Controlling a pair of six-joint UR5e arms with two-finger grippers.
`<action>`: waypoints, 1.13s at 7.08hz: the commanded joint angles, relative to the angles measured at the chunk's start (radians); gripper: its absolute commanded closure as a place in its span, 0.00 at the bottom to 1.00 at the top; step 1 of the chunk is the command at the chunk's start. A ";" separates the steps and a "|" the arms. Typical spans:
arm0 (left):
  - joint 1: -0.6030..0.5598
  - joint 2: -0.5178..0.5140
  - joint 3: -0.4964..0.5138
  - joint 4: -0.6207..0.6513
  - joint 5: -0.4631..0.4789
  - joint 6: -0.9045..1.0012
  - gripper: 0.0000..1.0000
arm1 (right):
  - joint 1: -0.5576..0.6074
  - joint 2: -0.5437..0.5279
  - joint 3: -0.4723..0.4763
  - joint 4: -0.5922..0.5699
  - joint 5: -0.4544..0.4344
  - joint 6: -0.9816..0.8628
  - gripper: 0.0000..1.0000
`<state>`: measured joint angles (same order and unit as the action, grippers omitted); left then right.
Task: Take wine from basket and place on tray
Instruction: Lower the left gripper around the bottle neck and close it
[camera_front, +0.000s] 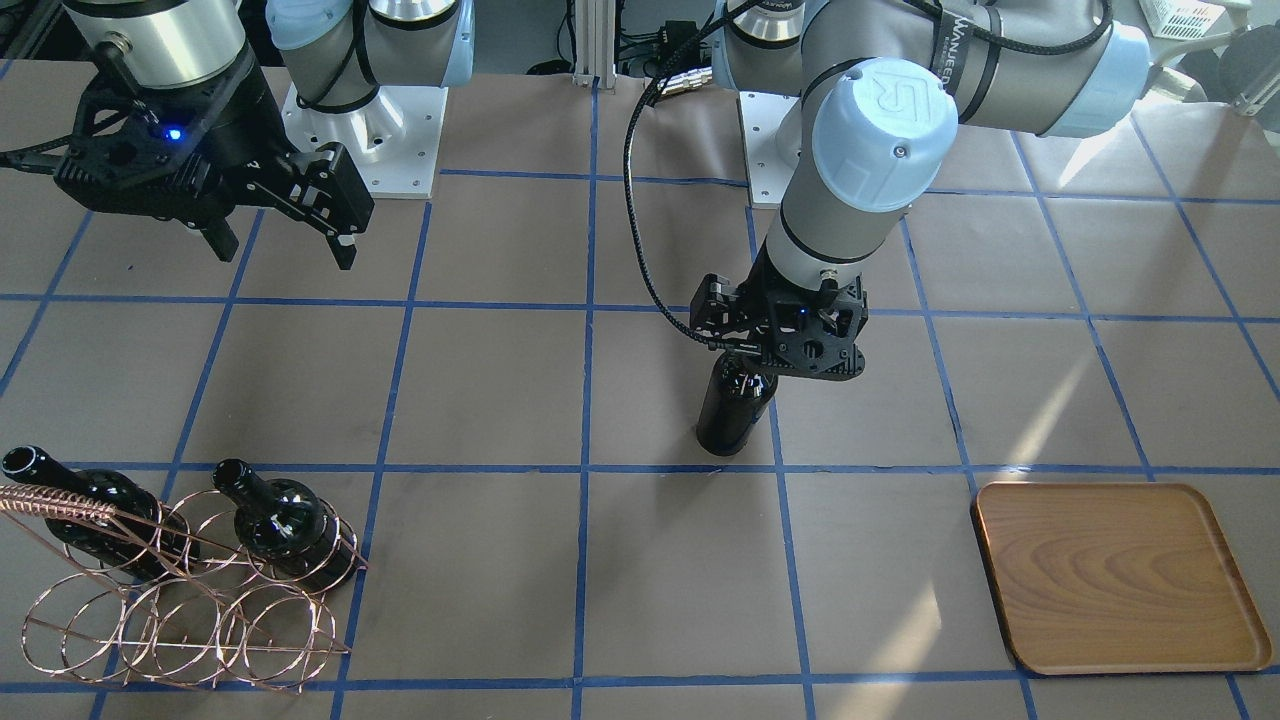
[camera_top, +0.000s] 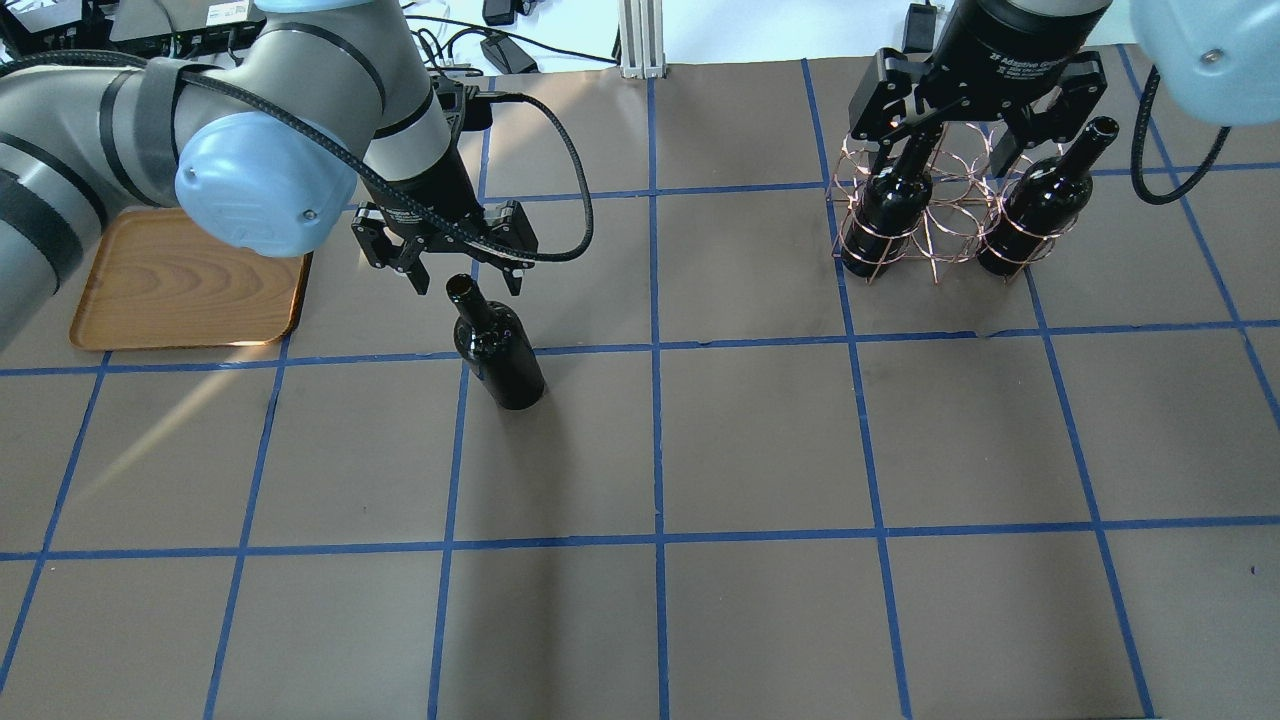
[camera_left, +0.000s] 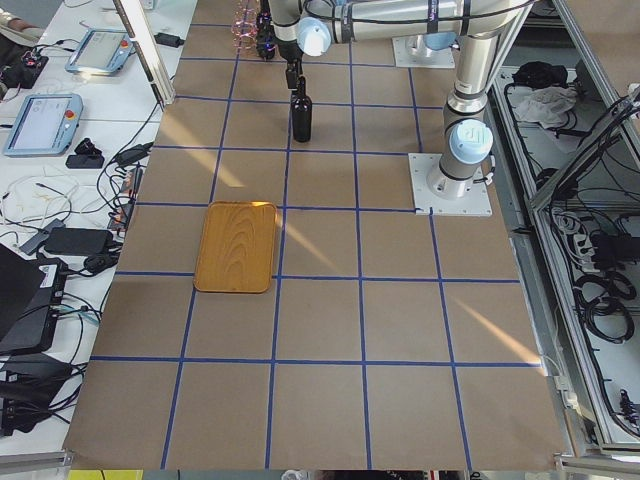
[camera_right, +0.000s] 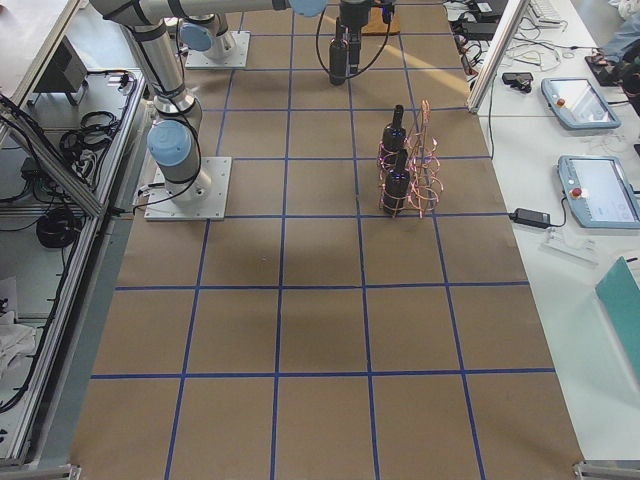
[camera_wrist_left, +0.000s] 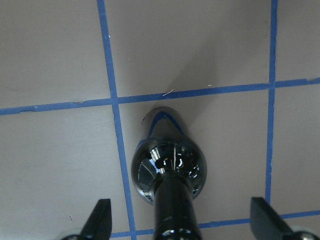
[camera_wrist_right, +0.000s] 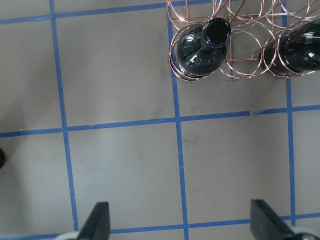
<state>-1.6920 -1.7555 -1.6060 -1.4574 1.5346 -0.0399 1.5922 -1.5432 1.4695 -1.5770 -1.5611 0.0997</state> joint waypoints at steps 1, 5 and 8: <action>0.002 0.002 0.000 -0.018 0.005 0.003 0.43 | 0.000 0.000 0.000 0.000 0.001 0.000 0.00; 0.003 -0.001 0.003 -0.009 0.001 0.006 0.50 | 0.000 0.000 0.000 0.000 0.001 0.000 0.00; 0.011 -0.004 0.003 -0.006 -0.010 0.006 0.52 | -0.001 0.000 0.000 0.000 0.001 0.000 0.00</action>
<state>-1.6858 -1.7578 -1.6031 -1.4639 1.5313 -0.0337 1.5921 -1.5432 1.4695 -1.5769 -1.5608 0.0997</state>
